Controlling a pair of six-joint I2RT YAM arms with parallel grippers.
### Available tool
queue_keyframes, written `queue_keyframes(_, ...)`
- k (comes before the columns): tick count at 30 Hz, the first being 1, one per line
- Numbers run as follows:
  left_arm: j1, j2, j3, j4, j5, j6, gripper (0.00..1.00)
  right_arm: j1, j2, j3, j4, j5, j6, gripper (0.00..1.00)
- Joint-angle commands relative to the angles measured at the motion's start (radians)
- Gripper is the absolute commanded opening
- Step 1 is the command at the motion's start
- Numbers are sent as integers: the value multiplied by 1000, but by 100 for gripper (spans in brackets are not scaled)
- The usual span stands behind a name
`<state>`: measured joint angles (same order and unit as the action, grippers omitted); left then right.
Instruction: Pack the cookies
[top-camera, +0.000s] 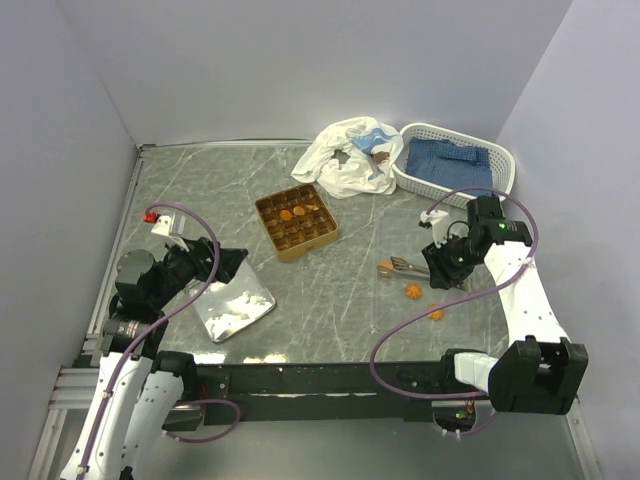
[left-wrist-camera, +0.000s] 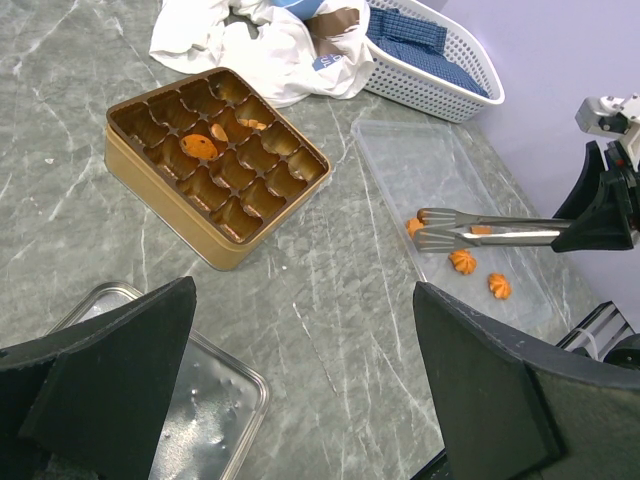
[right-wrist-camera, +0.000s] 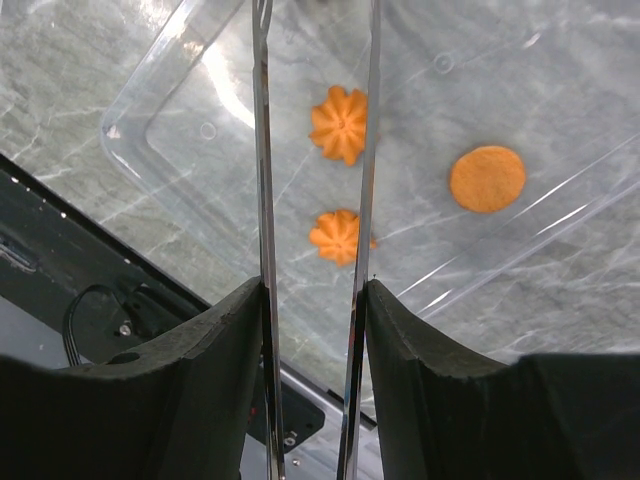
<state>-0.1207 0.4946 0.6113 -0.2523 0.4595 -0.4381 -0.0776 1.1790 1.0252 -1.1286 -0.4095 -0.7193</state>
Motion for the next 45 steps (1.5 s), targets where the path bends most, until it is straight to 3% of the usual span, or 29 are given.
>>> queue_keyframes(1,7,-7,1,42,22,13,96,-8,2,64,32,-18,17,51)
queue_keyframes(21,7,-8,1,41,19,12,97,-7,59,76,44,-58,14,49)
queue_keyframes(45,7,-10,-1,42,22,10,97,-7,-48,142,21,-61,32,33)
